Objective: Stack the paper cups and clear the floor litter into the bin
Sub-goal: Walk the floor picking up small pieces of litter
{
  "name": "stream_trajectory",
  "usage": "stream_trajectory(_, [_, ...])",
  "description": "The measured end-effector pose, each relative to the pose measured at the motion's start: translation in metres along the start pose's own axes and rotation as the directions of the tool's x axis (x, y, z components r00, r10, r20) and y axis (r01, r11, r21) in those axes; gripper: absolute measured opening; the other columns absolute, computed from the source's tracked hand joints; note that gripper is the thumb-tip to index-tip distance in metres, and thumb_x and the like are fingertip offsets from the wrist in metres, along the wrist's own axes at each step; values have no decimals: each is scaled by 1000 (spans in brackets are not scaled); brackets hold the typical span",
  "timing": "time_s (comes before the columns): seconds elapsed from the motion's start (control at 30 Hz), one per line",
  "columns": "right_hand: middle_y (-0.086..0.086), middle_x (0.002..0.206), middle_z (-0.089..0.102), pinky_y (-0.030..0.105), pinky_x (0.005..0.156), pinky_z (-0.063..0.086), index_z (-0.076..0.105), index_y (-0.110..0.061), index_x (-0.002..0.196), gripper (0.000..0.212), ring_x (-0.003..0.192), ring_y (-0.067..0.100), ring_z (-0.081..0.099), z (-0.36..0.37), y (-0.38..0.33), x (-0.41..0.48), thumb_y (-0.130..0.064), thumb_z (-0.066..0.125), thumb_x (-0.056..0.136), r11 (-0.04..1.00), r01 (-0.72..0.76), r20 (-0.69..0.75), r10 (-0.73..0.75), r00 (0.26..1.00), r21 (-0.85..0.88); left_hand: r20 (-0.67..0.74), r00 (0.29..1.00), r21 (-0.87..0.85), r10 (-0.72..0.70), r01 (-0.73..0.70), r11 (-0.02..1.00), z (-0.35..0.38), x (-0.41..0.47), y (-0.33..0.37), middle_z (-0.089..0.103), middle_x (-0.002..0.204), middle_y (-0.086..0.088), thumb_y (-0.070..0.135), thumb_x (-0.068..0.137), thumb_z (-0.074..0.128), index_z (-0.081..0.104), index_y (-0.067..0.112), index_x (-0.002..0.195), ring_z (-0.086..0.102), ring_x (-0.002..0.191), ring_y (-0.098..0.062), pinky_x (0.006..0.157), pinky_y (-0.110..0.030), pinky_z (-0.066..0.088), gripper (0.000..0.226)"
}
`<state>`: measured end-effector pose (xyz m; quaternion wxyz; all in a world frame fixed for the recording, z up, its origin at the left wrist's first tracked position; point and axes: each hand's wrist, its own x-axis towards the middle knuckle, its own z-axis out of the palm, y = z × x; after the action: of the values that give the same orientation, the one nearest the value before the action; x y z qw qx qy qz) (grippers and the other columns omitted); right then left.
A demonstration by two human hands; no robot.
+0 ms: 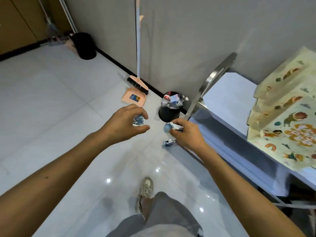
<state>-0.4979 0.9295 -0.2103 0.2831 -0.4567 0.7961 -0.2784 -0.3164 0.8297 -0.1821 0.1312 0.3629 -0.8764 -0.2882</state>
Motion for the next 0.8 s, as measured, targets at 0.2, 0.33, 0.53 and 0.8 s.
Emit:
stream_trajectory(0.2, [7, 101, 68, 14, 62, 32, 64, -14, 108, 25, 85, 19, 59, -25, -19, 130, -18, 62, 83, 997, -75, -17, 75, 997, 1, 53, 998, -26, 43, -41, 999, -27, 144, -30, 51, 98, 9, 29, 76, 71, 63, 18, 98, 49, 93, -8, 70, -11, 33, 26])
stream_trajectory(0.33, [10, 104, 69, 15, 68, 34, 64, -10, 109, 27, 92, 24, 61, -26, -24, 214, -14, 63, 82, 991, -132, -67, 134, 989, 35, 149, 984, -19, 95, -93, 996, -38, 238, -65, 58, 98, 4, 29, 75, 72, 63, 18, 97, 49, 87, -8, 71, -2, 32, 26])
stream_trajectory(0.53, [11, 102, 68, 15, 66, 34, 64, -11, 108, 25, 82, 14, 55, -14, -19, 320, -15, 62, 83, 943, -296, -130, 316, 940, 154, 275, 942, -4, 192, -199, 980, -44, 374, -117, 61, 110, 2, 29, 75, 70, 64, 19, 98, 55, 100, -13, 88, -30, 44, 26])
stream_trajectory(0.8, [10, 109, 66, 13, 69, 33, 62, -12, 113, 29, 95, 21, 60, -19, 26, 429, -16, 62, 84, 852, -468, -189, 512, 838, 236, 442, 854, -53, 274, -280, 959, 3, 522, -147, 56, 102, 0, 26, 72, 75, 64, 14, 98, 52, 92, -14, 76, -17, 32, 31])
